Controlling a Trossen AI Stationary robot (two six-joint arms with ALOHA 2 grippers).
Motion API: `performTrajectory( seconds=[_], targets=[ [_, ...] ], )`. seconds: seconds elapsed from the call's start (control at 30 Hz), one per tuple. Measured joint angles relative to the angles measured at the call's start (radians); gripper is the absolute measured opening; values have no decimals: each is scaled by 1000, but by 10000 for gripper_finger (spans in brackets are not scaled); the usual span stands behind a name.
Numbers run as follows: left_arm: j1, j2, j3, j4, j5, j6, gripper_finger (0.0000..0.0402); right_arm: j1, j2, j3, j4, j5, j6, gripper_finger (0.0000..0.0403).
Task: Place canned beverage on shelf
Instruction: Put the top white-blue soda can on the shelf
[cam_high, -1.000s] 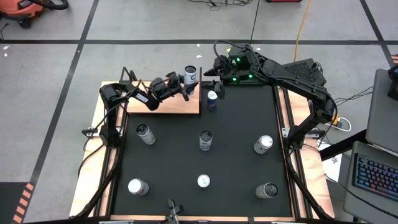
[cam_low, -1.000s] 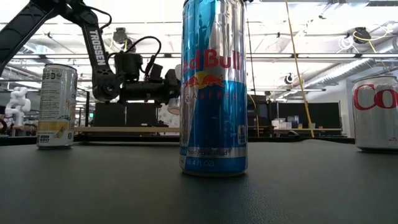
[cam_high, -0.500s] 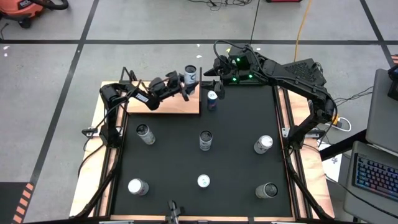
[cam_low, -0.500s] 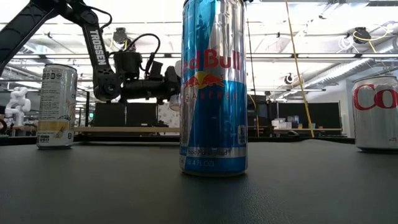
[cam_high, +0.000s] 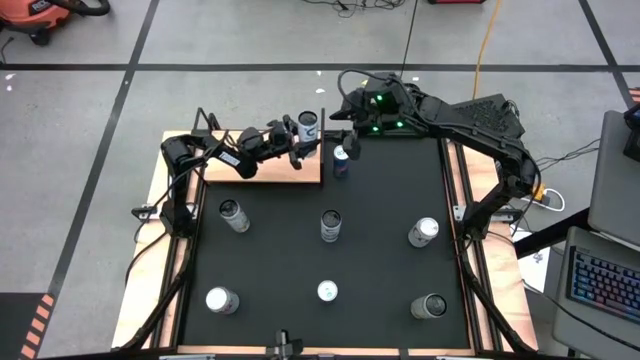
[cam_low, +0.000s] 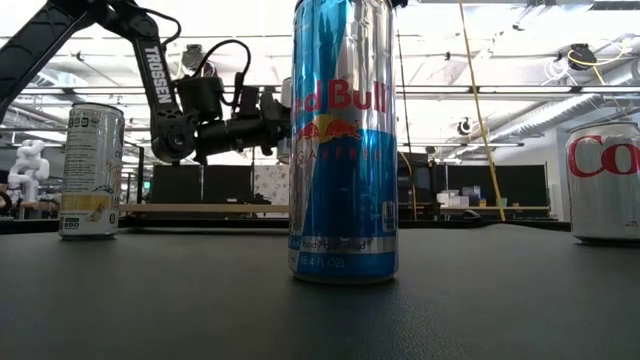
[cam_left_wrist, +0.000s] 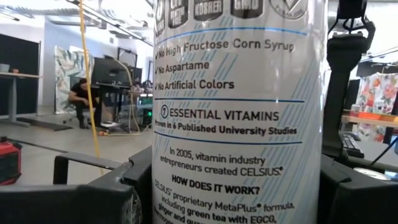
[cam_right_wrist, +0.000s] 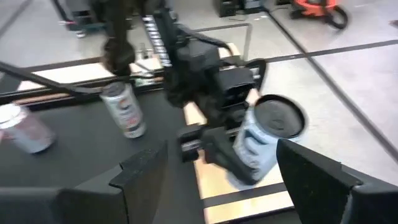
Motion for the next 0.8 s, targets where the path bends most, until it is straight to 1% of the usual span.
performTrajectory(
  seconds=[0.13, 0.17, 0.27, 0.3, 0.5, 0.73, 0.8],
  targets=[
    [8, 0, 0, 0, 6, -1, 251, -12, 57, 0, -2, 10, -2, 280],
    [8, 0, 0, 0, 7, 0, 251, -15, 76, 0, -2, 29, -6, 279],
    [7, 0, 0, -1, 11, -1, 251, -19, 117, -1, 10, 156, -22, 275],
    [7, 0, 0, -1, 12, 0, 251, -21, 126, -1, 14, 182, -31, 273],
    [10, 0, 0, -3, 16, 0, 251, -39, 166, -1, 37, 187, -51, 249],
    [29, 0, -1, -63, 14, -1, 251, -64, 191, 1, 104, 191, 19, 221],
    [31, 0, -1, -74, 14, -1, 251, -68, 194, 0, 93, 204, 41, 213]
  ],
)
